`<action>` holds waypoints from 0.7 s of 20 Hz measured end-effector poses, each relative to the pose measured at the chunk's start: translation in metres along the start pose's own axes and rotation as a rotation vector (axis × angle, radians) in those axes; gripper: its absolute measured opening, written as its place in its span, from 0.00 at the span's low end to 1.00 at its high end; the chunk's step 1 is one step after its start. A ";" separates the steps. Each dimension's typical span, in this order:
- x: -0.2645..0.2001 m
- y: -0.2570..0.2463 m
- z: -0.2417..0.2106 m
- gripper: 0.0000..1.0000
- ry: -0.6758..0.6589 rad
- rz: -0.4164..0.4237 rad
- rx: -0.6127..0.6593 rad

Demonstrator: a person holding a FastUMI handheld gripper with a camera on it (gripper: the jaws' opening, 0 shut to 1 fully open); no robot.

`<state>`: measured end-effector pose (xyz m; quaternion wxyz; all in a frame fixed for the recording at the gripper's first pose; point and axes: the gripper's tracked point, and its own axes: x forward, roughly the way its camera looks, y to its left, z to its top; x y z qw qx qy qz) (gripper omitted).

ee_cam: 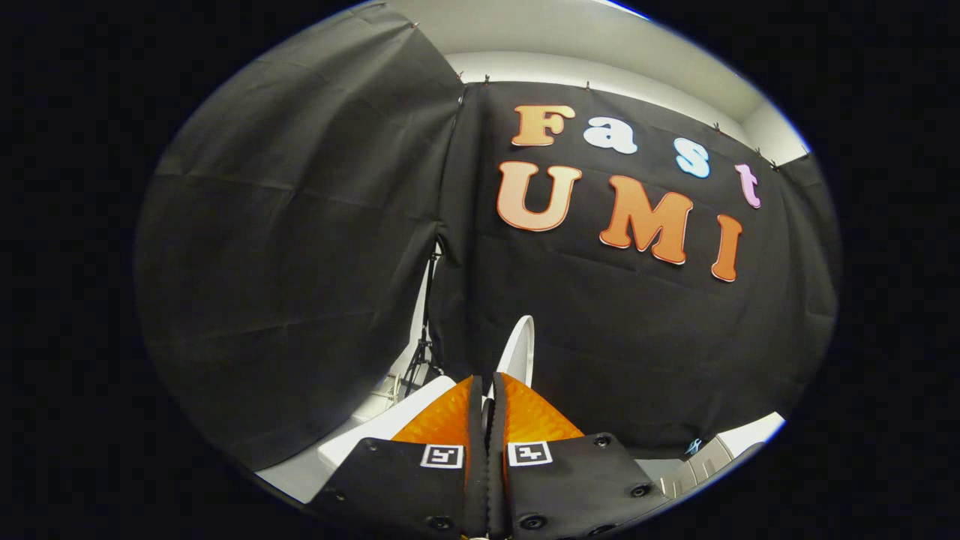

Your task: Open the toilet lid.

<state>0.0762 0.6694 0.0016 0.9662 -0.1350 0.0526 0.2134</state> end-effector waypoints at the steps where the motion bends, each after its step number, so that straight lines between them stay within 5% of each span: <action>1: 0.002 0.005 0.000 0.08 0.002 0.005 -0.011; 11: 0.006 0.020 -0.001 0.13 -0.007 0.030 -0.038; 14: -0.001 0.026 -0.001 0.37 -0.020 0.085 -0.016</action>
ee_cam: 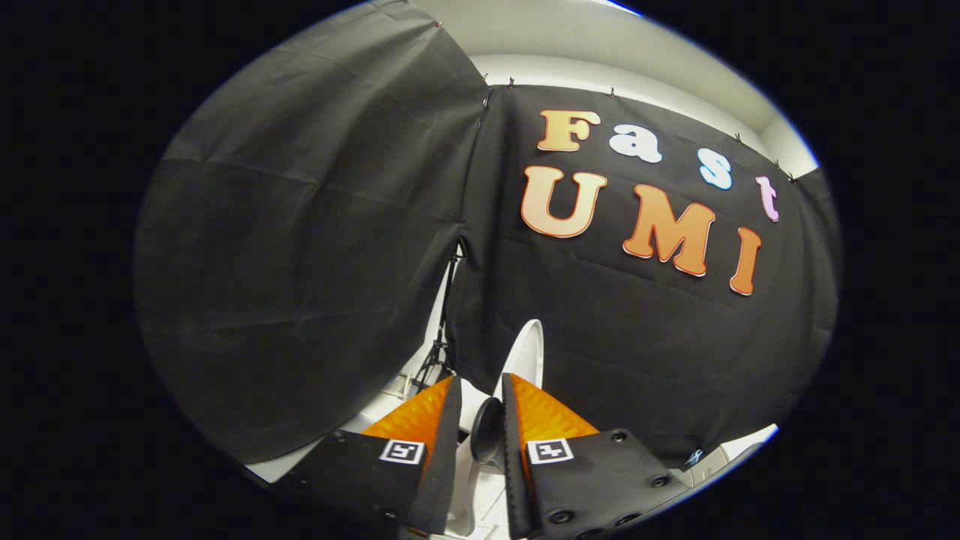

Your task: Open the toilet lid.

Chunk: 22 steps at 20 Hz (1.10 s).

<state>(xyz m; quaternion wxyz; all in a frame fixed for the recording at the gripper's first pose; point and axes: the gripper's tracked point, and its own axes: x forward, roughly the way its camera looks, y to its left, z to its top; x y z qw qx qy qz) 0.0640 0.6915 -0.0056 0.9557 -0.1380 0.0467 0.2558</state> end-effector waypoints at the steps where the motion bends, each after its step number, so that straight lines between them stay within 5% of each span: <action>1: -0.004 -0.001 0.002 0.42 -0.007 0.015 0.011; 11: -0.029 -0.037 0.030 0.89 -0.067 0.028 0.030; 22: -0.066 -0.185 0.049 0.90 -0.130 -0.066 0.112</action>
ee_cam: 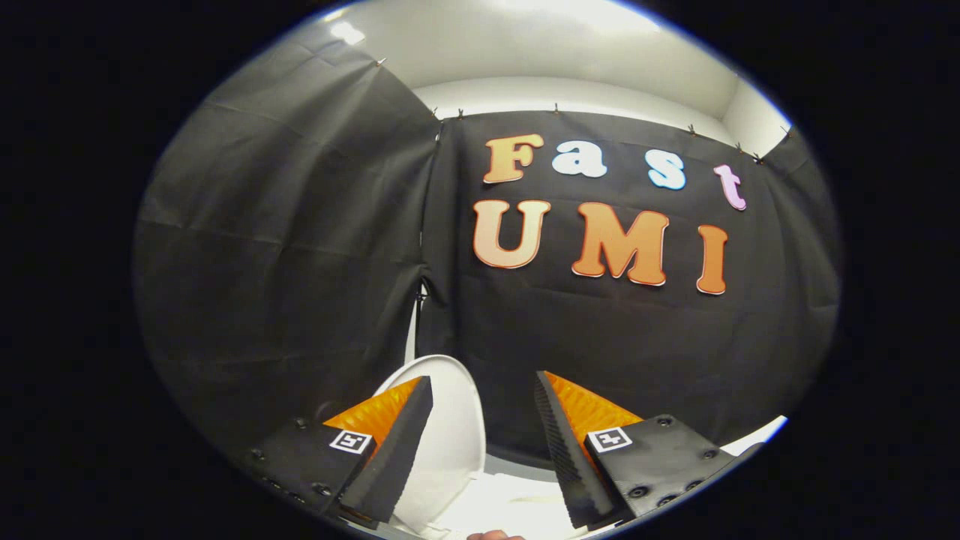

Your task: Open the toilet lid.

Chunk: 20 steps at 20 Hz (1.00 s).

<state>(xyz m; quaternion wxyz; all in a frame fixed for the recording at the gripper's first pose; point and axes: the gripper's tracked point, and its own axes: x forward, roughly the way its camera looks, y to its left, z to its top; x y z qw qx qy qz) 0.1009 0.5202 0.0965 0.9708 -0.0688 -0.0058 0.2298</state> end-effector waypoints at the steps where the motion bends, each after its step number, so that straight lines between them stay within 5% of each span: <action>1: -0.003 -0.018 0.002 0.90 -0.001 -0.009 0.019; 6: -0.039 -0.104 0.020 0.90 -0.035 -0.026 0.103; 11: -0.104 -0.201 -0.010 0.91 -0.003 -0.092 0.203; 15: -0.149 -0.295 -0.031 0.90 0.016 -0.236 0.137; 20: -0.199 -0.330 -0.037 0.88 -0.020 -0.251 0.054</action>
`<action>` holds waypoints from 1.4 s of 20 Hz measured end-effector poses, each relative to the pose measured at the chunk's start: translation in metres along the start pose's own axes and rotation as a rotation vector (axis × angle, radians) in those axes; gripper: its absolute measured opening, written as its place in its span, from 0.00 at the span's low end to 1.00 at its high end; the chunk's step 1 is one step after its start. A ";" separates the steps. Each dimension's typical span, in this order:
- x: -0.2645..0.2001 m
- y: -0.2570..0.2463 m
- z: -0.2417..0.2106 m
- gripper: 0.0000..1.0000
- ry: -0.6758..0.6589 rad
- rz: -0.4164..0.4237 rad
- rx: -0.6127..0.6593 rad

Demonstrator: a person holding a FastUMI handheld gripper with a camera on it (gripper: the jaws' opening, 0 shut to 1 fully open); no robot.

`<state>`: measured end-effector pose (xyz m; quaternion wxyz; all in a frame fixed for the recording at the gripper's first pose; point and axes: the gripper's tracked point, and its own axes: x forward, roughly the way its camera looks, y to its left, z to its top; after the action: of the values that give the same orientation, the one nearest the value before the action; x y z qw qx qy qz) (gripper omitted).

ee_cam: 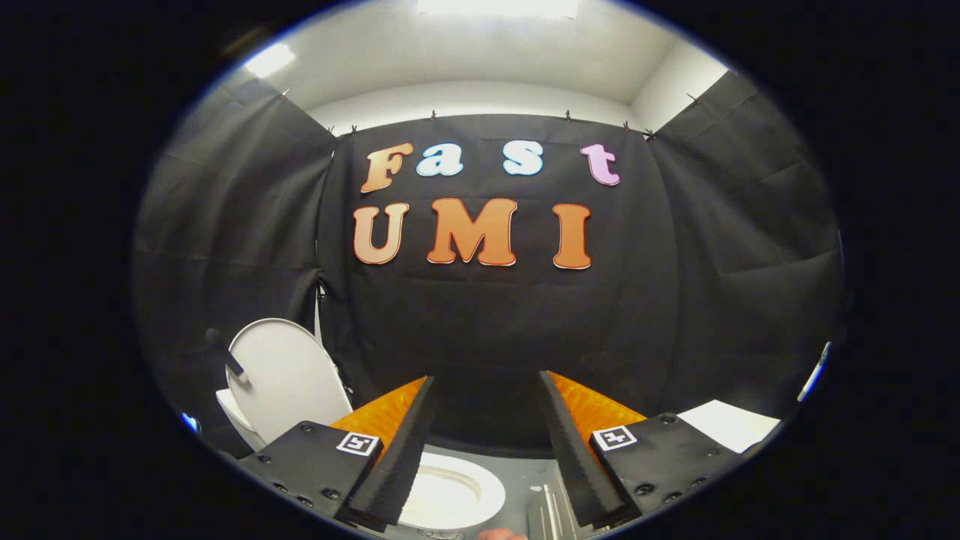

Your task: Open the toilet lid.

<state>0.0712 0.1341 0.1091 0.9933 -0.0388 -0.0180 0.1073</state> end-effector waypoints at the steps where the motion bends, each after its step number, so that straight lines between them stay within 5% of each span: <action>1: -0.009 -0.004 -0.004 0.89 -0.003 0.004 -0.008; 13: -0.084 -0.057 -0.088 0.97 0.066 -0.100 -0.034; 22: -0.103 -0.107 -0.120 0.97 0.066 -0.289 -0.047; 28: -0.103 -0.107 -0.118 0.98 0.045 -0.298 -0.062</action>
<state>-0.0015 -0.0012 -0.0024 0.9967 -0.0685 -0.0046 -0.0429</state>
